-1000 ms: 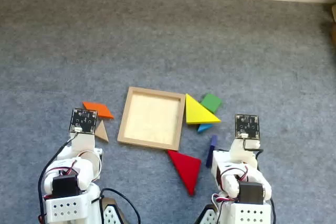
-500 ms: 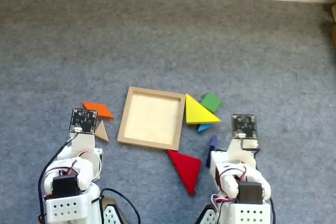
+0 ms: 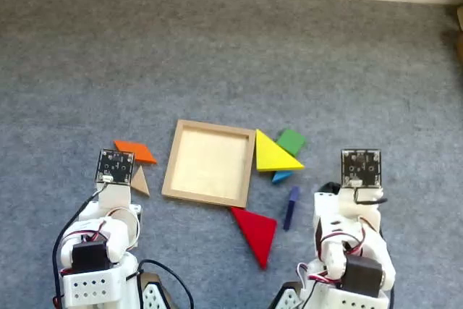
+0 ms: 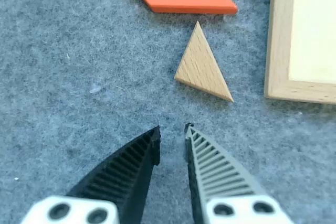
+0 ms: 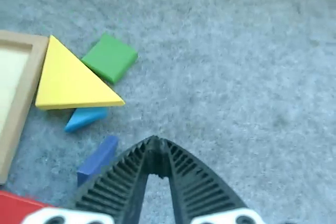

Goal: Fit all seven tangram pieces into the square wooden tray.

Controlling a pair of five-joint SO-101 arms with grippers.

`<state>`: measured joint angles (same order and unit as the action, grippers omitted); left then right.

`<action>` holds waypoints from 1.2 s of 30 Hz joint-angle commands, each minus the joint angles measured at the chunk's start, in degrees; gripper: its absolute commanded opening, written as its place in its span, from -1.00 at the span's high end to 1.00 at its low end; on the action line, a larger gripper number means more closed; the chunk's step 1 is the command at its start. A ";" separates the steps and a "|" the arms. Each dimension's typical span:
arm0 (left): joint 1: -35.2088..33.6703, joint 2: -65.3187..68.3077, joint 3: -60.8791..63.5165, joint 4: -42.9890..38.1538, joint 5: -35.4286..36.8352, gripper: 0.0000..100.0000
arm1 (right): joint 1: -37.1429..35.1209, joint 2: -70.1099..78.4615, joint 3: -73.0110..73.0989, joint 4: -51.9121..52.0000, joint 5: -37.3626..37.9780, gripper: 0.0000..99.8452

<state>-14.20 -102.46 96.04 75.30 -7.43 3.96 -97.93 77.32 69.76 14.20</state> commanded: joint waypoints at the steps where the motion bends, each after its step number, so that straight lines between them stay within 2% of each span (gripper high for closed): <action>1: -0.40 -1.71 1.10 0.26 0.18 0.82 | -4.97 11.65 -11.30 3.03 0.79 0.98; 9: -0.48 -1.71 1.10 0.26 0.18 0.82 | -17.19 30.29 -25.54 8.48 -4.48 0.97; 13: -0.57 -1.71 1.10 0.35 0.18 0.82 | -23.78 32.48 -26.68 8.92 -5.19 0.80; 18: -0.57 -1.71 1.10 0.35 0.18 0.82 | -33.01 35.56 -26.42 9.27 -14.51 0.58; 27: -0.48 -1.63 1.10 0.35 0.18 0.82 | -50.51 50.42 -26.68 8.57 -18.20 0.57; 31: -0.48 -1.63 1.10 0.35 0.18 0.82 | -52.70 56.57 -26.77 6.90 -24.35 0.56; 36: -0.48 -1.63 1.10 0.35 0.18 0.82 | -53.41 62.55 -25.45 0.92 -28.31 0.56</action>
<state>-14.20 -102.46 96.04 75.47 -7.43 -48.35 -37.36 54.11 73.63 -11.91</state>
